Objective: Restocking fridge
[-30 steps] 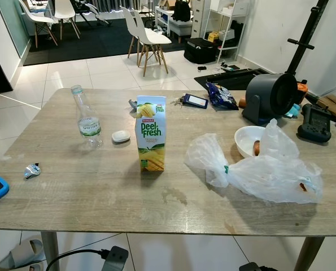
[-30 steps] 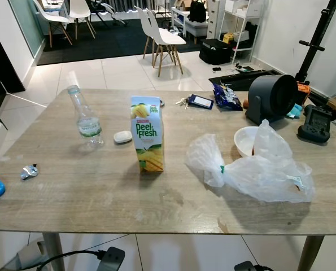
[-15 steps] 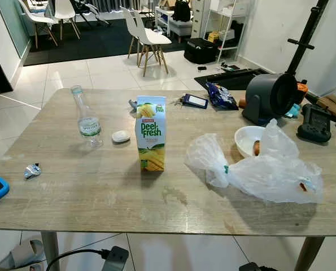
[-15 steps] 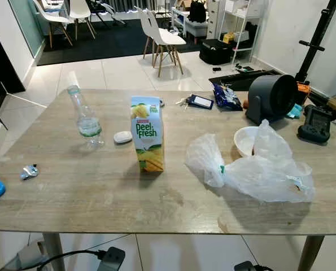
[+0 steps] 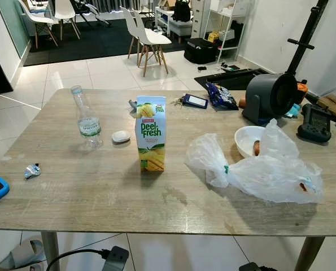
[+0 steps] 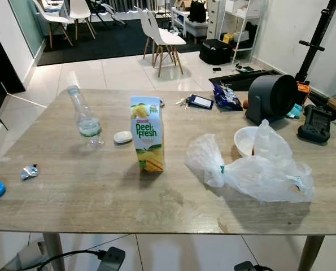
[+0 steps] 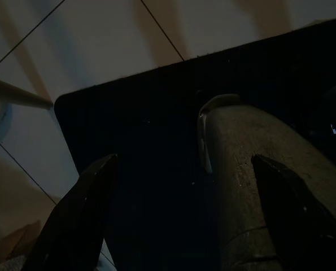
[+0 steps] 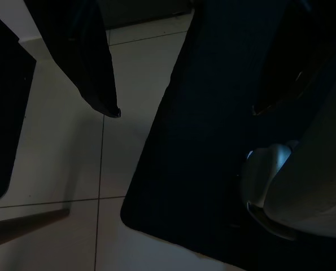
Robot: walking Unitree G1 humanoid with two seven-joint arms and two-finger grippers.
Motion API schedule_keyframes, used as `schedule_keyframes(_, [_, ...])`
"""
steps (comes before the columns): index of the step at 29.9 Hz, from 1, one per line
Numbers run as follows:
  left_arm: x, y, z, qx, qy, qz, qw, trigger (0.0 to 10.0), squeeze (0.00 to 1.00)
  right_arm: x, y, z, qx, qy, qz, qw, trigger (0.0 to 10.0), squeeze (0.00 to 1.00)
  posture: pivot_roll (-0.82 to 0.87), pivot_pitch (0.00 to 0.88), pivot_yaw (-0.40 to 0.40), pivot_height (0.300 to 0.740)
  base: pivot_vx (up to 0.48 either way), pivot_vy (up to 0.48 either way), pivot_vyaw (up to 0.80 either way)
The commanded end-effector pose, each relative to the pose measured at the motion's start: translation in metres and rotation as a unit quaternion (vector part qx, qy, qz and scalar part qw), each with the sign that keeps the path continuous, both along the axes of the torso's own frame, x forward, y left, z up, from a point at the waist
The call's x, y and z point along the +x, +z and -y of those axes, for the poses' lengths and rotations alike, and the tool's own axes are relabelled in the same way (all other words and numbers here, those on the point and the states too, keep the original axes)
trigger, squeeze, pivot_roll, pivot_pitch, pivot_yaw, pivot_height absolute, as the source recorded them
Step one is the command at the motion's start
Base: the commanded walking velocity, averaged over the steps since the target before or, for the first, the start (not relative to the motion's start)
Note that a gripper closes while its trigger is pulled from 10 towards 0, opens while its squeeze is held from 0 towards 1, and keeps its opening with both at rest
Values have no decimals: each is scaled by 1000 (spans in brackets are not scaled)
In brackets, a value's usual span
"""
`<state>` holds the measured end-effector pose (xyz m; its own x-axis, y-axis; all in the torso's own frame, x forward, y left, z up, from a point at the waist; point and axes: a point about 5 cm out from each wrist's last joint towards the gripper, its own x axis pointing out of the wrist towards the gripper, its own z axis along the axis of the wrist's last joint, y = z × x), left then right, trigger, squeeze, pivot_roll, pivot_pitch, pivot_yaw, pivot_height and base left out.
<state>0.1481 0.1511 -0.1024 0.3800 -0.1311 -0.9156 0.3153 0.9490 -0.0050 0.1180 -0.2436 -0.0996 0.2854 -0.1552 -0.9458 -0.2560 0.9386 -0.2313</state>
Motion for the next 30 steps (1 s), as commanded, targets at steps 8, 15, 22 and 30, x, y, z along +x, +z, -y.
schedule_keyframes(8, [-6,-2,-3,6,-1,-15,1000,10000,0,-1,0,0,1,5,-3,1000,10000,0,67,0,-12,740,0,0,0])
schedule_keyframes(15, [-7,-2,-4,7,-1,-18,1000,10000,0,-1,0,0,2,3,-4,1000,10000,0,67,0,-10,740,0,0,0])
schedule_keyframes(22, [-5,-2,-3,4,5,-14,1000,10000,0,1,0,0,3,4,-2,1000,10000,0,73,0,-12,740,0,0,0])
schedule_keyframes(30, [-6,-2,-3,5,4,-16,1000,10000,0,0,0,0,1,4,-1,1000,10000,0,67,0,-11,740,0,0,0])
